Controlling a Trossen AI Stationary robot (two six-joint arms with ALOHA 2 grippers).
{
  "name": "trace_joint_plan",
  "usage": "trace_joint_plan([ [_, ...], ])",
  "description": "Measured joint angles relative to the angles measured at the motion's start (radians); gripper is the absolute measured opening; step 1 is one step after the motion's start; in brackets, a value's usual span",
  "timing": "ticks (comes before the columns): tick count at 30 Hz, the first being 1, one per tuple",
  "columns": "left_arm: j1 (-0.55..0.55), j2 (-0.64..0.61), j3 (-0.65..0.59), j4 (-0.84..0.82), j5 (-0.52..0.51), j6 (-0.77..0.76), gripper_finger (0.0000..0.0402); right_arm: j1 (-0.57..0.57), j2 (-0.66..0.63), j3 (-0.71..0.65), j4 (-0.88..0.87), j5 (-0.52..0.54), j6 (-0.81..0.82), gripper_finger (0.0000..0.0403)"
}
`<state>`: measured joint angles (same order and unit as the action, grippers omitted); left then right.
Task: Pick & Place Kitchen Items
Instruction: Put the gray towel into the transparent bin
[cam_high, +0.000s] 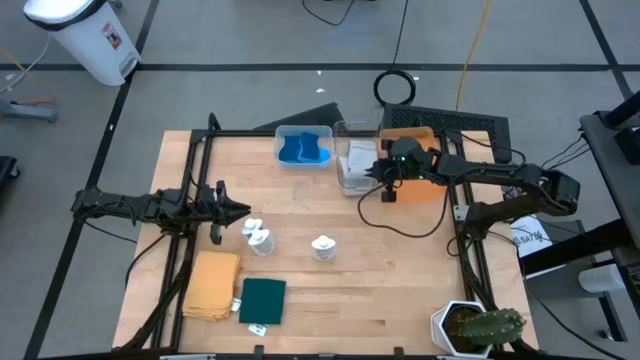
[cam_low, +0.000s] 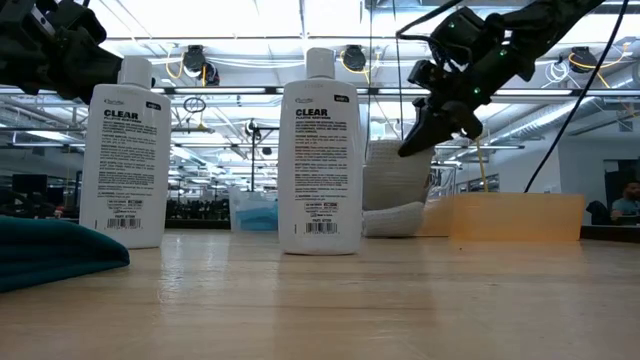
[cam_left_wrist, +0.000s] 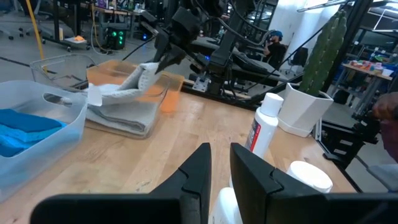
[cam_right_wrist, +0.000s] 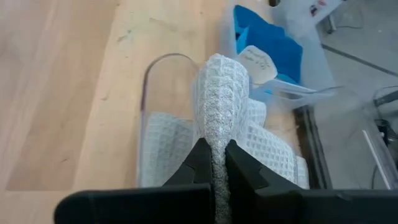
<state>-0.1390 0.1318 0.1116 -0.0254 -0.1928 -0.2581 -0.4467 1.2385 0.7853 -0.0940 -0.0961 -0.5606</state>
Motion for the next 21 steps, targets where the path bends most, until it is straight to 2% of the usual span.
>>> trace_joint_plan([
  [5, 0.000, 0.000, 0.000, 0.000, 0.000, 0.000, 0.0063, -0.004, 0.000, 0.000, 0.002, -0.009, 0.005, 0.0002],
  [10, 0.000, 0.000, 0.000, 0.000, 0.000, 0.000, 0.0063, -0.006, 0.006, 0.000, 0.004, -0.011, 0.082, 0.0008],
  [17, 0.000, 0.000, 0.000, 0.000, 0.000, 0.000, 0.0063, -0.012, 0.031, 0.000, -0.030, -0.010, 0.206, 0.0069],
  [21, 0.000, 0.000, 0.000, 0.000, 0.000, 0.000, 0.0063, -0.017, 0.070, 0.000, -0.037, -0.019, 0.221, 0.0101],
])
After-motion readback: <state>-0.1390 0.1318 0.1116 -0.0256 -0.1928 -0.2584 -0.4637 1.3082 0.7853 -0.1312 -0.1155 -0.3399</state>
